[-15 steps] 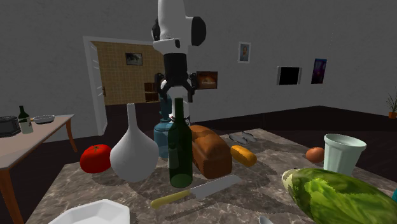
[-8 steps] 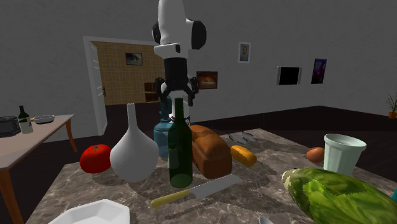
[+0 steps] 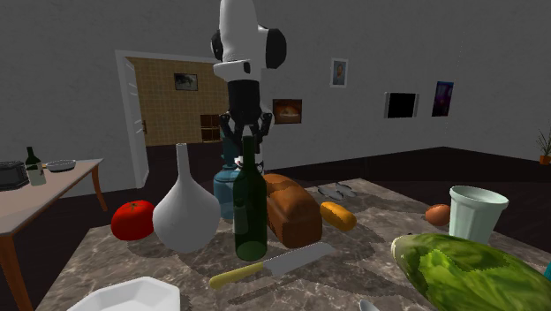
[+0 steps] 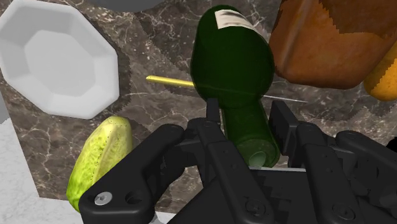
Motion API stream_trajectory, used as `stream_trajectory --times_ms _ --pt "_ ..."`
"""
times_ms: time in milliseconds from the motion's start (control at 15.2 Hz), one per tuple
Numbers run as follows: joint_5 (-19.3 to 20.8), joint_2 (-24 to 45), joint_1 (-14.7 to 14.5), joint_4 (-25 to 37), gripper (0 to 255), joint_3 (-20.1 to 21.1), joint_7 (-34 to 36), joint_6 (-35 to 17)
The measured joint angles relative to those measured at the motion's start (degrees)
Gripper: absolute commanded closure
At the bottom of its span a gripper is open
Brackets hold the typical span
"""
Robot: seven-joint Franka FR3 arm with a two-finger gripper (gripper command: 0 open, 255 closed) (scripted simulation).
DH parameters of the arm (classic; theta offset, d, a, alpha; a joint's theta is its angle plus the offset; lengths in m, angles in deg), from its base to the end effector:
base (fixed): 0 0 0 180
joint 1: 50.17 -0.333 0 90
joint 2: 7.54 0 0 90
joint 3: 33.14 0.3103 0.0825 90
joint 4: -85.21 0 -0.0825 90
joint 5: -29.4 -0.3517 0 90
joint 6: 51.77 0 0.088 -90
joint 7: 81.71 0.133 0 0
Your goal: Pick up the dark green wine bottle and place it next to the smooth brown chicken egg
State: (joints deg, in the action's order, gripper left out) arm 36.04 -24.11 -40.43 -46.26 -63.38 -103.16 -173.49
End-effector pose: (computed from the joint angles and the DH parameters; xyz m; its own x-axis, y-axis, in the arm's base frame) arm 0.3370 -0.3023 0.4403 0.9634 -0.2507 0.0951 -0.2512 -0.9679 -0.0064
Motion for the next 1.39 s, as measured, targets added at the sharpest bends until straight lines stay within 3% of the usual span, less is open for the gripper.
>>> stream_trajectory --times_ms 396,1386 --pt "0.1 -0.2 0.0 0.2 255 0.1 0.1 0.4" --pt "0.4 -2.6 -0.1 9.4 255 1.7 0.9 11.8"
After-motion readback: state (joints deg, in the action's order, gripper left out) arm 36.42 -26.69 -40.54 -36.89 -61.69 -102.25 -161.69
